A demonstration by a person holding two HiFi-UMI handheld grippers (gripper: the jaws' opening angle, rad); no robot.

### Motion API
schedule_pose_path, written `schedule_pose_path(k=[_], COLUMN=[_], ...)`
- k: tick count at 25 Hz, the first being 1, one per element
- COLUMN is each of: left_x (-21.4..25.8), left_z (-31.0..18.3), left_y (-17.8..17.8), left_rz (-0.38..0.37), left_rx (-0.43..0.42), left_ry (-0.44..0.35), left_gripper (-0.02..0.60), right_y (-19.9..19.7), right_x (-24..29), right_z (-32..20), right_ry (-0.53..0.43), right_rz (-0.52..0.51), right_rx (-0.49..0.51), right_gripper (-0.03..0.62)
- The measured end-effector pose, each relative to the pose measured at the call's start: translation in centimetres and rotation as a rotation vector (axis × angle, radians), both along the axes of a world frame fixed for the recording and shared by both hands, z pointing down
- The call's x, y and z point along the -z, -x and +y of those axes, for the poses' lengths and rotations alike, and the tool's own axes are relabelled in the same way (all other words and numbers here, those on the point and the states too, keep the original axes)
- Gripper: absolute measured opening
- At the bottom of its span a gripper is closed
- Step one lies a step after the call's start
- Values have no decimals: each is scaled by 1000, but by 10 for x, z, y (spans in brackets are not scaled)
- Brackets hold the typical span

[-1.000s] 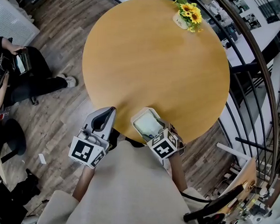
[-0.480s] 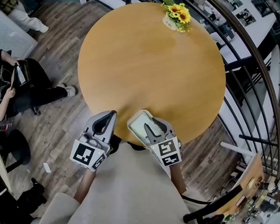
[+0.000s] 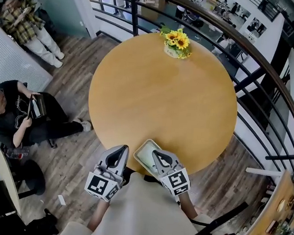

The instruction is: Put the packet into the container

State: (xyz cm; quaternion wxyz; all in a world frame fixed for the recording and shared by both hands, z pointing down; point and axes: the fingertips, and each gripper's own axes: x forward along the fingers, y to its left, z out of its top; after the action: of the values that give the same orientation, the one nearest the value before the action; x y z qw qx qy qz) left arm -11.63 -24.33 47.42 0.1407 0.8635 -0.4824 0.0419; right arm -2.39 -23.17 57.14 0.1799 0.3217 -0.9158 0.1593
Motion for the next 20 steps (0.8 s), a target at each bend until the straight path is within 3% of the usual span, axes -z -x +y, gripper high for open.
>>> schedule_pose_path(k=[3, 9, 16, 20], left_x=[-1, 7, 17, 22], left_z=[-3, 9, 15, 19], left_y=[-5, -21, -59, -62], left_rz=[-13, -45, -53, -52], left_rx=[13, 36, -41, -73], left_ry=[-9, -32, -75, -108], left_gripper=[5, 5, 5, 5], right_y=[2, -11, -35, -35], right_x=[11, 34, 64, 75], right_z=[-12, -12, -3, 1], right_ry=[-29, -116, -189, -219], right_rz=[-92, -97, -154, -187], right_rx=[3, 35, -14, -34], right_gripper=[6, 6, 6, 6])
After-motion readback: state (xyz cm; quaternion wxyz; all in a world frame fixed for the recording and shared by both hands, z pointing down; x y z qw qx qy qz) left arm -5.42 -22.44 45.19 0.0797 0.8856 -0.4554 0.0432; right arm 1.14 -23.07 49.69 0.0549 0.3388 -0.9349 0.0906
